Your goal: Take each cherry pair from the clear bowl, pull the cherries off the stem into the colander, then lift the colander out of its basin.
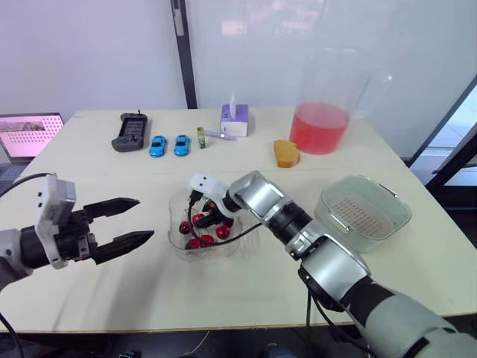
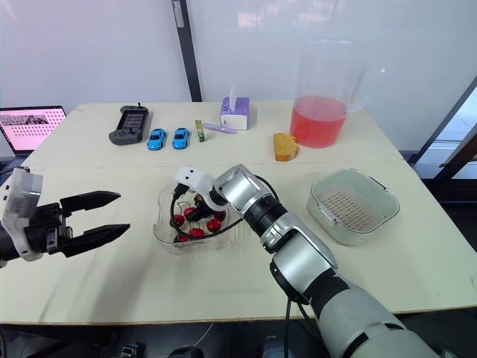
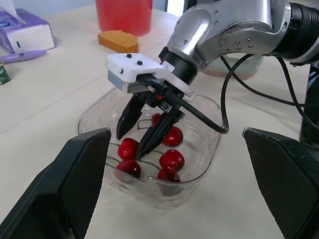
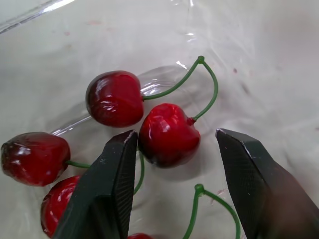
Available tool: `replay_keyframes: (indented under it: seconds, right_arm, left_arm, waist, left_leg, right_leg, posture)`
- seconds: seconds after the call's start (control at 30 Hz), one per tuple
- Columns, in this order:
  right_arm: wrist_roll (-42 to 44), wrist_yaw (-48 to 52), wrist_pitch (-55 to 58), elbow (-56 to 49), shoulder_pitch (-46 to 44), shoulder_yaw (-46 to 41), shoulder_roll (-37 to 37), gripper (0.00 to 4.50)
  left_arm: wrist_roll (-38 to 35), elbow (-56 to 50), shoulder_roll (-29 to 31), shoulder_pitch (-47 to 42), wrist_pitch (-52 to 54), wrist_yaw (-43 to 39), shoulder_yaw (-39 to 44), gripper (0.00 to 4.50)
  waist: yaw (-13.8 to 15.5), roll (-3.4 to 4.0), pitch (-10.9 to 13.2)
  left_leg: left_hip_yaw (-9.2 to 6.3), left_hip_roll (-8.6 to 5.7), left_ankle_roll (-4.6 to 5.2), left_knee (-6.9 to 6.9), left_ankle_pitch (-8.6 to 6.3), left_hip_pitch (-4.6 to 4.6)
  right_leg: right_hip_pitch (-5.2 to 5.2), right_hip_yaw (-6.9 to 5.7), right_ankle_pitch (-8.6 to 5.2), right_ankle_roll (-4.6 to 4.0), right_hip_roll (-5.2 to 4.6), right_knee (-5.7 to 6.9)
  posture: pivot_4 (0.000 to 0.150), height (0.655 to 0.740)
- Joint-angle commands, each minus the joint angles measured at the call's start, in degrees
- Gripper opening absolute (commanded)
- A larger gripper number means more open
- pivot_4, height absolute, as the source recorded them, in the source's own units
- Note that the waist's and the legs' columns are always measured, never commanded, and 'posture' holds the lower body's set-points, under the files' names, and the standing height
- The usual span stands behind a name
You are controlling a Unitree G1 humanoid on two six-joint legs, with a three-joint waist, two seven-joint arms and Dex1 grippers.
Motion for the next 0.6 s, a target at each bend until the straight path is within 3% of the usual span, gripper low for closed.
replay_keyframes:
  seconds: [0.03,0.27,0.37,0.43,0.47,0.6]
  right_arm:
    - [-1.06,-1.19,-2.47,2.37,-1.36,-1.0,0.99,2.6]
    - [-1.43,-1.03,-3.56,4.05,-1.43,-1.09,1.48,2.6]
    - [-1.14,-0.75,-3.66,4.12,-2.18,-1.68,1.44,1.82]
    - [-1.12,-0.68,-4.03,4.43,-2.59,-2.07,1.44,0.93]
    - [-1.02,-0.58,-4.07,4.58,-2.83,-2.34,1.45,0.71]
    - [-0.43,0.26,-3.27,4.52,-4.23,-3.42,1.13,0.57]
  left_arm:
    - [-1.1,-1.51,0.03,-0.1,-0.18,0.45,0.58,4.5]
    - [-1.46,-1.85,0.04,0.03,-0.07,0.8,0.94,4.5]
    - [-1.66,-1.82,-0.01,0.02,-0.06,0.92,1.05,4.5]
    - [-1.73,-1.76,0.0,0.0,-0.18,0.99,0.96,4.5]
    - [-1.76,-1.69,0.0,-0.04,-0.25,1.02,0.87,4.5]
    - [-1.84,-1.34,0.01,-0.26,-0.49,1.16,0.59,4.5]
  waist:
    - [-0.04,-0.01,-0.01]
    - [0.0,-0.02,-0.01]
    - [0.02,-0.02,-0.01]
    - [0.02,-0.02,-0.01]
    - [0.05,-0.02,-0.01]
    - [0.14,-0.01,-0.01]
  left_leg:
    - [0.0,0.0,0.0,0.0,0.0,0.02]
    - [-0.01,0.0,-0.05,0.0,0.03,0.11]
    - [-0.01,-0.01,-0.05,0.0,0.03,0.11]
    - [-0.02,-0.01,-0.05,0.0,0.03,0.11]
    - [-0.02,-0.01,-0.05,0.0,0.03,0.11]
    - [-0.02,-0.01,-0.06,0.0,0.03,0.11]
  right_leg:
    - [0.02,0.0,0.0,0.0,0.0,0.0]
    - [0.12,-0.01,0.0,0.0,0.0,0.02]
    - [0.12,-0.01,0.0,0.0,-0.01,0.02]
    - [0.12,-0.01,0.0,0.0,0.0,0.02]
    - [0.11,-0.01,0.0,0.0,0.0,0.02]
    - [0.12,-0.01,0.0,0.0,-0.01,0.02]
  posture:
    - [0.15,0.74]
    - [0.15,0.74]
    - [0.15,0.74]
    - [0.15,0.74]
    - [0.15,0.74]
    - [0.15,0.74]
